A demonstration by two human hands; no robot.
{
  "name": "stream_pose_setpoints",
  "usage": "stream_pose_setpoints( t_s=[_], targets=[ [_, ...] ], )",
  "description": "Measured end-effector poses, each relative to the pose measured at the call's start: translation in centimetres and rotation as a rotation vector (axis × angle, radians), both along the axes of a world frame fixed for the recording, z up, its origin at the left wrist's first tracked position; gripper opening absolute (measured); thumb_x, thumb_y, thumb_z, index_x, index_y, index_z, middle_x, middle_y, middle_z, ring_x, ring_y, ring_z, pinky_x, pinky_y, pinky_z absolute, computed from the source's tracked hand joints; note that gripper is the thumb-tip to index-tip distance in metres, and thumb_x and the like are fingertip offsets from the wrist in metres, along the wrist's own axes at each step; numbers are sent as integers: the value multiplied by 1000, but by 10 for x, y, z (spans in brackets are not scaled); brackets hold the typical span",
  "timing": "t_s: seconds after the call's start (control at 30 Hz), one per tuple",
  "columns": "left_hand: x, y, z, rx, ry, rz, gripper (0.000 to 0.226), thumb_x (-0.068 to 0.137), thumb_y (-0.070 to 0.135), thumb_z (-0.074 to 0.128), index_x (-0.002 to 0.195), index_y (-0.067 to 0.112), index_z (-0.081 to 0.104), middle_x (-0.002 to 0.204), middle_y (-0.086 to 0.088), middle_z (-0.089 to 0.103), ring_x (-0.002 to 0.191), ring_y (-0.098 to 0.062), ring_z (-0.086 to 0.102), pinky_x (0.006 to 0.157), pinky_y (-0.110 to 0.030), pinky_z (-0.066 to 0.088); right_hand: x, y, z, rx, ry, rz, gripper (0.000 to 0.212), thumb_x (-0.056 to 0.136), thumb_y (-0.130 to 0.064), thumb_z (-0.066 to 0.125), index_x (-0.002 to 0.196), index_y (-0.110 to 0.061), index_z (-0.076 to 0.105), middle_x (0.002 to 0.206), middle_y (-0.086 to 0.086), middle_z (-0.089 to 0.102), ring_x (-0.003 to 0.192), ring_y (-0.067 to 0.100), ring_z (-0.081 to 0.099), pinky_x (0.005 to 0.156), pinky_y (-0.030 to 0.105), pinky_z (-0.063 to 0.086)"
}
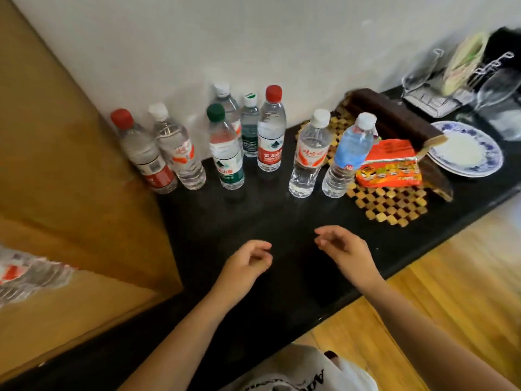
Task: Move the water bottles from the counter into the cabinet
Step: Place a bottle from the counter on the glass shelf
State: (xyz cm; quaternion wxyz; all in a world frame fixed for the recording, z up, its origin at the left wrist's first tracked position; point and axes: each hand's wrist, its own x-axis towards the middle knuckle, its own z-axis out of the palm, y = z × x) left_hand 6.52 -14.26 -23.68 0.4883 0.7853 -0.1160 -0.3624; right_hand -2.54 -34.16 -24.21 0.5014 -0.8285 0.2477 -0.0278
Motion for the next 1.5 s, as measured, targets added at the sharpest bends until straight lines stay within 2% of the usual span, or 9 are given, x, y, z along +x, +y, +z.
stream_pose_setpoints(
  t_s=[0.2,0.33,0.43,0.67,0.9,1.0,1.3,1.4,1.5],
  targets=[
    [49,-102,16,-169,-177,181,79,76,10,73,141,17,28,138,-5,39,120,-13,43,102,-30,37,42,-72,11,1,-168,-256,55,81,-10,68,129,-18,42,105,-9,53,93,-1,55,80,14,46],
    [81,-140,27,-168,-290,186,108,63,10,82,146,23,13,150,-5,26,137,-18,29,109,-33,26,75,-102,17,35,-225,-262,78,75,-10,74,138,-21,29,132,0,43,117,14,46,93,28,44],
    [98,-160,33,-138,-316,128,120,58,6,84,147,25,6,153,-5,22,140,-21,24,114,-42,25,93,-114,20,81,-276,-169,89,71,-7,77,141,-17,23,126,-11,43,116,6,43,91,10,37],
    [113,-176,39,-246,-286,46,80,78,8,69,143,18,24,142,-4,41,131,-19,38,107,-32,31,112,-131,19,91,-225,-149,76,72,-16,77,134,-17,32,118,-4,52,111,17,53,92,30,43],
    [108,-173,41,-174,-351,-23,74,84,8,64,142,13,18,143,-6,37,133,-19,35,106,-30,27,102,-130,17,-28,-166,-99,72,72,-28,76,130,-18,34,114,-7,51,103,12,52,75,15,39],
    [96,-159,42,-171,-358,-53,75,83,7,64,142,14,17,143,-5,36,129,-11,34,104,-26,27,90,-118,16,-55,-163,-79,71,72,-29,76,129,-19,34,114,-6,52,102,12,52,81,23,42],
    [35,-77,45,-159,-361,-159,75,83,14,67,140,22,18,141,3,37,124,-2,34,102,-21,29,34,-47,16,-32,-141,78,69,71,-31,76,126,-32,35,113,-19,55,102,-2,56,84,16,43],
    [14,-39,46,-150,-326,-142,78,82,15,67,140,26,17,138,8,37,123,1,34,97,-12,29,14,-14,18,-29,-125,130,70,70,-31,78,124,-37,34,108,-28,53,99,-19,51,76,2,43],
    [-8,4,48,-124,-297,-125,79,82,18,68,138,36,15,129,19,34,120,7,31,85,3,27,-1,19,21,-11,-110,184,68,69,-31,78,122,-40,36,109,-28,55,103,-18,51,80,-1,41]
  ],
)
